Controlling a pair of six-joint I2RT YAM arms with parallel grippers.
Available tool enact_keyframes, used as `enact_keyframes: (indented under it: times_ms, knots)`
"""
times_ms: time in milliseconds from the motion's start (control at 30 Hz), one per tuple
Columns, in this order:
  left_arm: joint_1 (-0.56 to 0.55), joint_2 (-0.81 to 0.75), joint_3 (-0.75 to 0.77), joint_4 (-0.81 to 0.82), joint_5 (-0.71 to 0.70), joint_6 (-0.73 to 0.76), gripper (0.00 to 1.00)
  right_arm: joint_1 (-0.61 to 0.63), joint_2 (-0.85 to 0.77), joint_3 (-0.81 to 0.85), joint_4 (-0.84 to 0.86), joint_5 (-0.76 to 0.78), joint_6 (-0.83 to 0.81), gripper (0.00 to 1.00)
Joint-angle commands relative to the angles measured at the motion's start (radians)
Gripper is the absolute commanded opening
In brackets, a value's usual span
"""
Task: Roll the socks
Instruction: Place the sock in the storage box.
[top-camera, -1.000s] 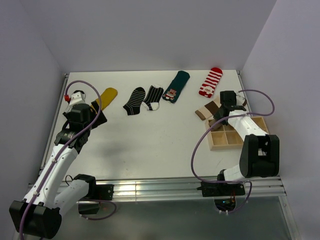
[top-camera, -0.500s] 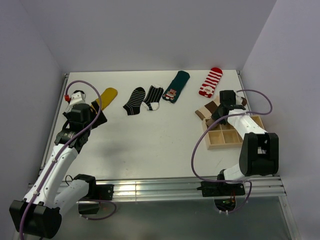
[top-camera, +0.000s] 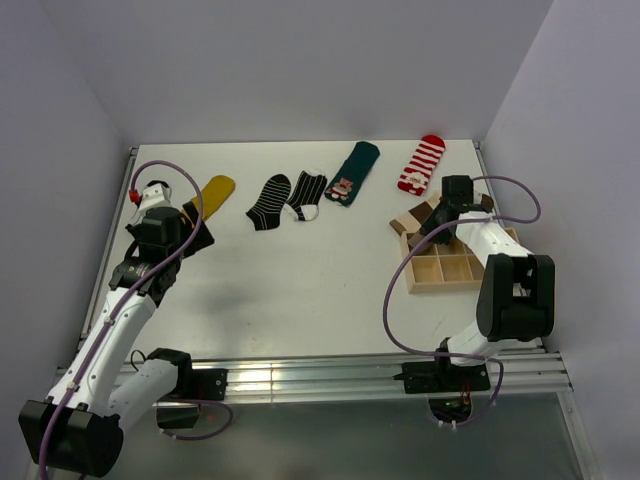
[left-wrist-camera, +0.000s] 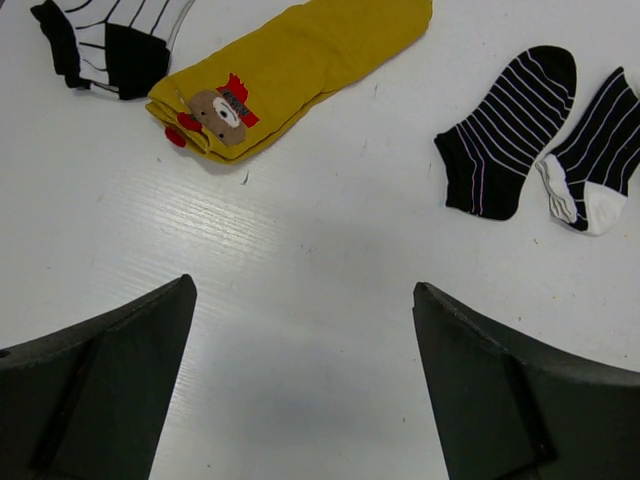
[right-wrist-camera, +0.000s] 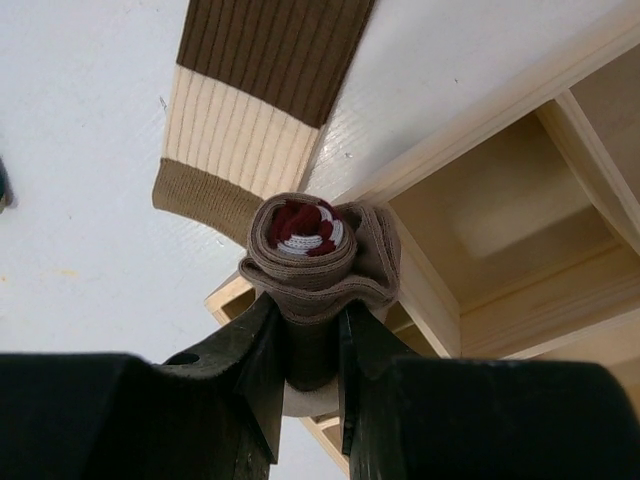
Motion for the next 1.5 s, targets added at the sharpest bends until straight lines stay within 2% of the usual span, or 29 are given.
enact_keyframes:
  times_ms: [0, 467, 867, 1233, 1367, 1400, 1433, 1467]
  knots:
    - [-0.004, 0.005, -0.001, 0.013, -0.015, 0.016, 0.96, -0.004, 0.133, -0.092, -0.187, -0.077, -0.038, 0.0]
    - [-0.002, 0.013, -0.001, 0.019, 0.005, 0.017, 0.95, -0.038, 0.14, -0.095, -0.304, -0.119, -0.126, 0.0]
    - [-0.004, 0.008, -0.002, 0.021, 0.005, 0.017, 0.95, -0.036, 0.181, -0.119, -0.368, -0.198, -0.126, 0.0]
    - [-0.004, -0.007, -0.007, 0.019, -0.001, 0.017, 0.95, -0.038, 0.241, -0.04, -0.382, -0.126, -0.074, 0.0]
    - [-0.002, -0.015, -0.006, 0.019, -0.01, 0.017, 0.95, -0.038, 0.21, -0.024, -0.336, -0.045, -0.029, 0.0]
    - [-0.004, -0.015, -0.006, 0.021, -0.01, 0.016, 0.95, -0.039, 0.184, -0.017, -0.316, -0.042, -0.015, 0.01]
    - [-0.002, -0.015, -0.007, 0.019, -0.007, 0.017, 0.95, -0.038, 0.163, -0.012, -0.304, -0.01, -0.012, 0.09]
    - [-0.004, -0.015, -0.006, 0.019, -0.006, 0.019, 0.95, -0.038, 0.163, -0.004, -0.304, -0.01, -0.008, 0.12]
